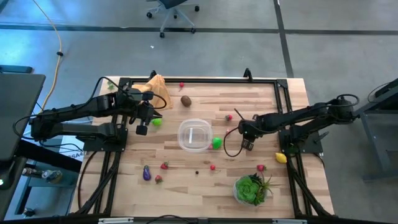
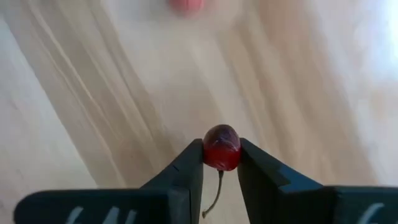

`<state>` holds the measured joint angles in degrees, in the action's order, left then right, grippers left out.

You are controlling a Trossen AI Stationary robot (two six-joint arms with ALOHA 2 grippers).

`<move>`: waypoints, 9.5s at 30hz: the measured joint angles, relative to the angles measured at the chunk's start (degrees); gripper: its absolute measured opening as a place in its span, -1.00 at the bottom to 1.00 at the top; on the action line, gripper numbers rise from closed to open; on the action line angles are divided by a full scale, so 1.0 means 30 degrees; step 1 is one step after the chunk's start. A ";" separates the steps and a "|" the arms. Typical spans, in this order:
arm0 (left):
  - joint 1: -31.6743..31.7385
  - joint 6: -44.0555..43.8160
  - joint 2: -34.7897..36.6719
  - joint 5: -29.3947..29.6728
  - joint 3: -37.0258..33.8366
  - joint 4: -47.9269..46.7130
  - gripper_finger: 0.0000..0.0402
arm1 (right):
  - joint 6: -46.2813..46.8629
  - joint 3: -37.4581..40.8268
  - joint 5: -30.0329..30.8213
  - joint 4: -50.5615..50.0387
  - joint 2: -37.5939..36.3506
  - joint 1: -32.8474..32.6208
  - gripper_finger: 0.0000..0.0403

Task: Pick and placing Produce into tupperware
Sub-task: Put the middle red cherry into the transparent bin, then put the lemon into the transparent bin

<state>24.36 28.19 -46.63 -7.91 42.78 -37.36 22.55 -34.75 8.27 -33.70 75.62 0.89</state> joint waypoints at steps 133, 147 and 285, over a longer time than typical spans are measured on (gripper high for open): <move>0.0002 -0.0002 0.0000 0.0002 0.0007 0.0003 -0.95 | 2.0613 -0.2386 -0.7851 -1.3708 0.0632 -0.9310 -0.58; 0.0001 -0.0002 0.0000 0.0002 0.0007 0.0001 -0.95 | 2.7720 -0.2393 -0.6493 -1.3395 0.0632 -1.1993 -0.97; 0.0007 -0.0002 0.0000 0.0002 0.0005 0.0000 -0.95 | 2.1948 -0.1846 0.4297 -0.8170 0.3838 -0.0666 -1.00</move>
<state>24.38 28.18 -46.63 -7.90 42.80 -37.36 88.40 -40.29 21.17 -58.21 87.13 -1.11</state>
